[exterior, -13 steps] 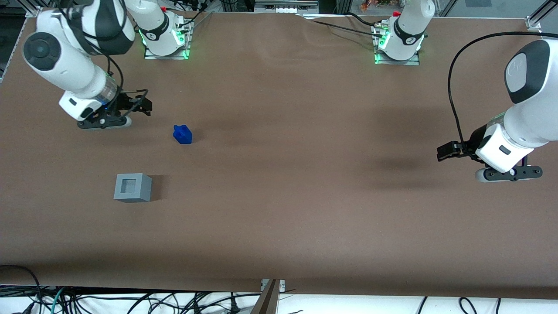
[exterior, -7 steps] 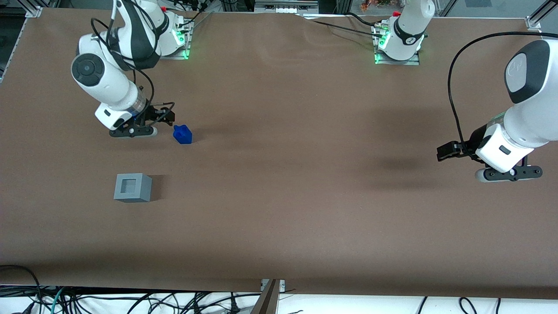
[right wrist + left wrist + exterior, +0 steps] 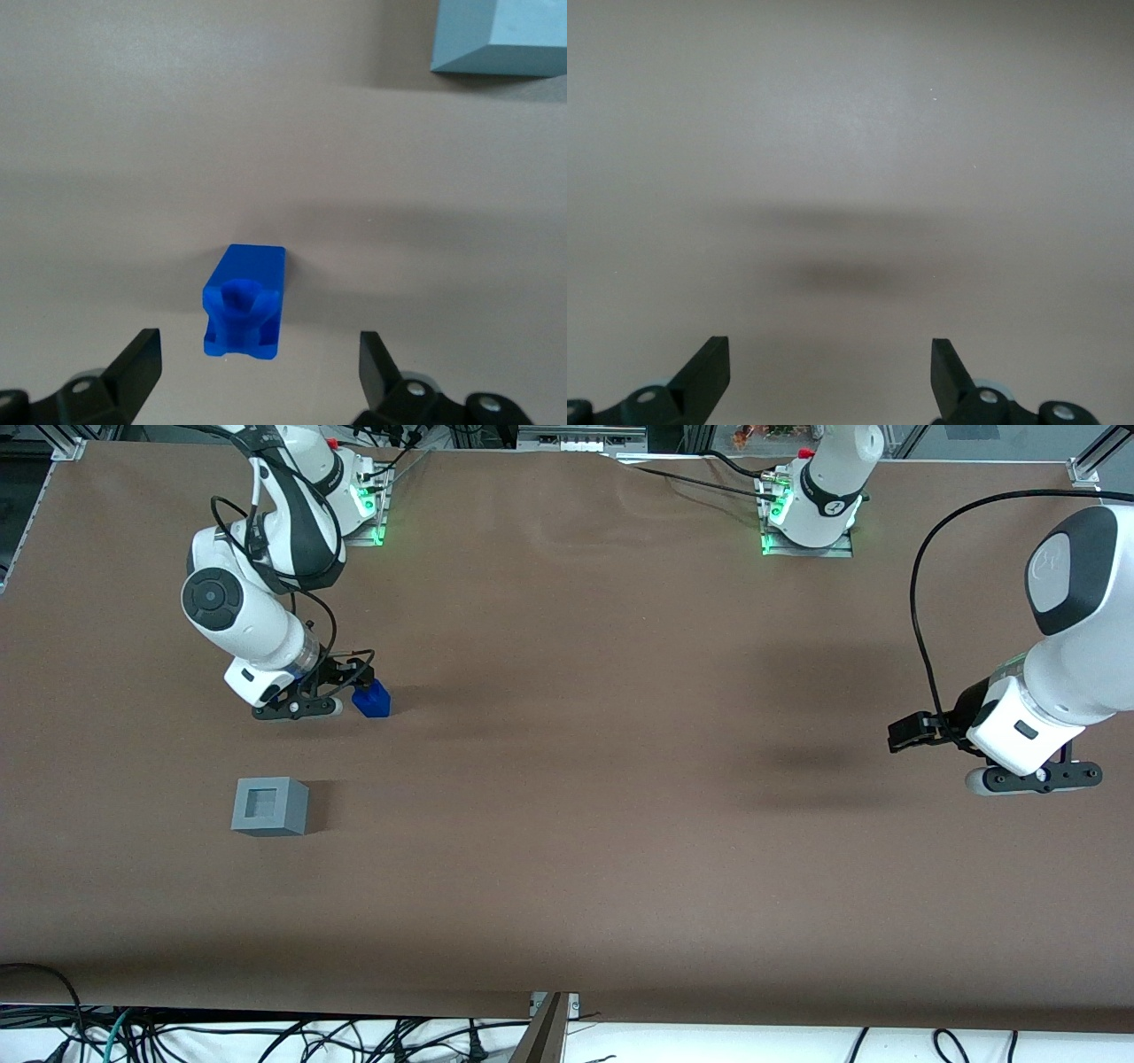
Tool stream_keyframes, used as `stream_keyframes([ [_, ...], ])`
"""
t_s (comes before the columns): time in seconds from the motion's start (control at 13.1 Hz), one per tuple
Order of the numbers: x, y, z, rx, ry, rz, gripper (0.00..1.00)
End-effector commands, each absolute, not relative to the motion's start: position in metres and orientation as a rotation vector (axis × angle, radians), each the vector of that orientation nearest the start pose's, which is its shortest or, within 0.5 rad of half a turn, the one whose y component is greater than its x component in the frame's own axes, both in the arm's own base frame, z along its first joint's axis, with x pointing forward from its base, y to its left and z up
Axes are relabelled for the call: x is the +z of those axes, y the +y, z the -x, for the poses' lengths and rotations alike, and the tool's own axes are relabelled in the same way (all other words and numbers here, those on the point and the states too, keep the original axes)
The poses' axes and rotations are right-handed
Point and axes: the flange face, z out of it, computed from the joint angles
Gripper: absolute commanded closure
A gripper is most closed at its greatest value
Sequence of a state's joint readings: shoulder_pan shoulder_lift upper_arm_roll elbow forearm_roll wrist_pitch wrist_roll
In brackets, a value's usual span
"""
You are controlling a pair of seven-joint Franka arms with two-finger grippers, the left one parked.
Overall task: Insert blue part into gray base with right arm
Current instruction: 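Move the open right gripper over the blue part and lower it, then close the right gripper on the blue part and lift it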
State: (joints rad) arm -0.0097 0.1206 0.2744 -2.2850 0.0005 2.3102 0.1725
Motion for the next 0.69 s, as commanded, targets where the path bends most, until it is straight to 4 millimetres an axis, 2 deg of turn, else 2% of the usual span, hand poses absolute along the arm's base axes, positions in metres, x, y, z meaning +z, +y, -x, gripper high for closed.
stream_keyframes([
  [0.0, 0.283, 0.151, -0.488, 0.129, -0.089, 3.125, 0.01],
  [0.61, 0.221, 0.153, -0.459, 0.058, -0.125, 3.101, 0.01],
])
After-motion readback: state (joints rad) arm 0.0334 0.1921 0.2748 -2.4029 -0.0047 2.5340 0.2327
